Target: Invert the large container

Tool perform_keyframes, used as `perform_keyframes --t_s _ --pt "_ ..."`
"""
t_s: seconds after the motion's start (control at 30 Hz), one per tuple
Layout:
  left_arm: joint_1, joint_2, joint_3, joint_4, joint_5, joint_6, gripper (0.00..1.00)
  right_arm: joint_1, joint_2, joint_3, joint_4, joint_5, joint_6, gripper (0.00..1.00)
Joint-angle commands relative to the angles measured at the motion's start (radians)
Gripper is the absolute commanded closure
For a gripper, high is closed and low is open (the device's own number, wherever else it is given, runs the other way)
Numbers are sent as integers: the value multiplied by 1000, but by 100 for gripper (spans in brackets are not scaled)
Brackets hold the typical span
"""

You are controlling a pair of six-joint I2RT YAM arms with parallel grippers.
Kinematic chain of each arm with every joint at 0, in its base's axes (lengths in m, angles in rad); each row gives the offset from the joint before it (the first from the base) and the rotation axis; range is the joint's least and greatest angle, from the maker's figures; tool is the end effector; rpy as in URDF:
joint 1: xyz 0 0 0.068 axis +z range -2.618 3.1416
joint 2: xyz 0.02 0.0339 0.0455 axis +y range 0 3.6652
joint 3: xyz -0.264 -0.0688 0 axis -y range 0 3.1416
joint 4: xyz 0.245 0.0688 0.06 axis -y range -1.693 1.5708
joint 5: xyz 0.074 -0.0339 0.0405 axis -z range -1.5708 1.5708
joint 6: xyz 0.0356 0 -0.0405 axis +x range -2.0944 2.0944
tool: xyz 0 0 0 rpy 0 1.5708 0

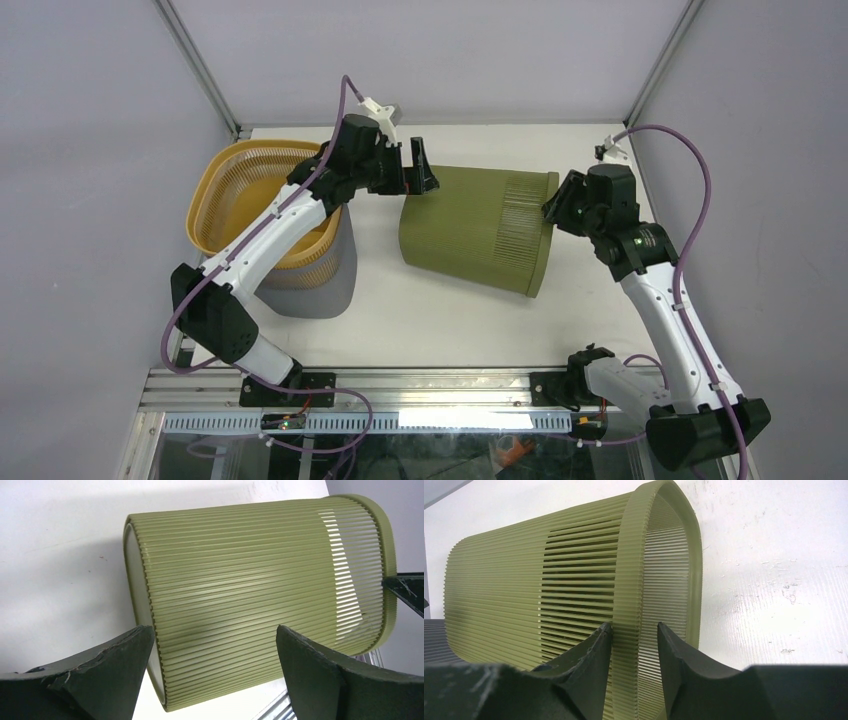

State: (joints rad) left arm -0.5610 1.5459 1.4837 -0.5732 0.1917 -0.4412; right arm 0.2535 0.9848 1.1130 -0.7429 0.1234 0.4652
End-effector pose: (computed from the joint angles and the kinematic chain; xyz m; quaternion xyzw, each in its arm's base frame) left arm 0.2922 -0.1916 0.3574 0.0963 0.8843 -0.2905 0.3526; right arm 0.1934 0.0456 0.3612 0.1218 0.8782 0.1102 0.4491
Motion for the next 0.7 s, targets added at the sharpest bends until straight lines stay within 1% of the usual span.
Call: perform_keyframes --t_s 0.0,0.1,0.2,0.23,0.3,0.37,0.47,0.5,0.57,0.67 --pt "0 24 -46 -3 -89 -15 1 -4 -10 -17 -12 15 -16 59" --pt "-6 26 -8 -25 -105 6 1 -5 -12 -11 -16 24 -19 59" --pt "-55 37 90 -69 -154 63 2 -5 -11 -11 -8 27 -22 59" --pt "-91 48 141 -92 -189 91 2 -5 -7 -8 -5 25 -22 59" --pt "-196 83 263 -138 -326 170 2 -4 2 0 -1 17 -21 59" --pt "-290 130 385 -178 -405 219 1 -5 10 8 -1 13 -22 59" --pt "-343 180 511 -194 -443 209 1 -3 10 15 -1 22 -23 59" --pt "-352 192 529 -195 -472 203 1 -5 7 13 -2 27 -24 59" --pt "-383 233 552 -202 -584 200 1 -4 1 10 -2 38 -25 59" --pt "-386 293 590 -251 -647 137 1 -4 -3 3 -3 42 -25 59"
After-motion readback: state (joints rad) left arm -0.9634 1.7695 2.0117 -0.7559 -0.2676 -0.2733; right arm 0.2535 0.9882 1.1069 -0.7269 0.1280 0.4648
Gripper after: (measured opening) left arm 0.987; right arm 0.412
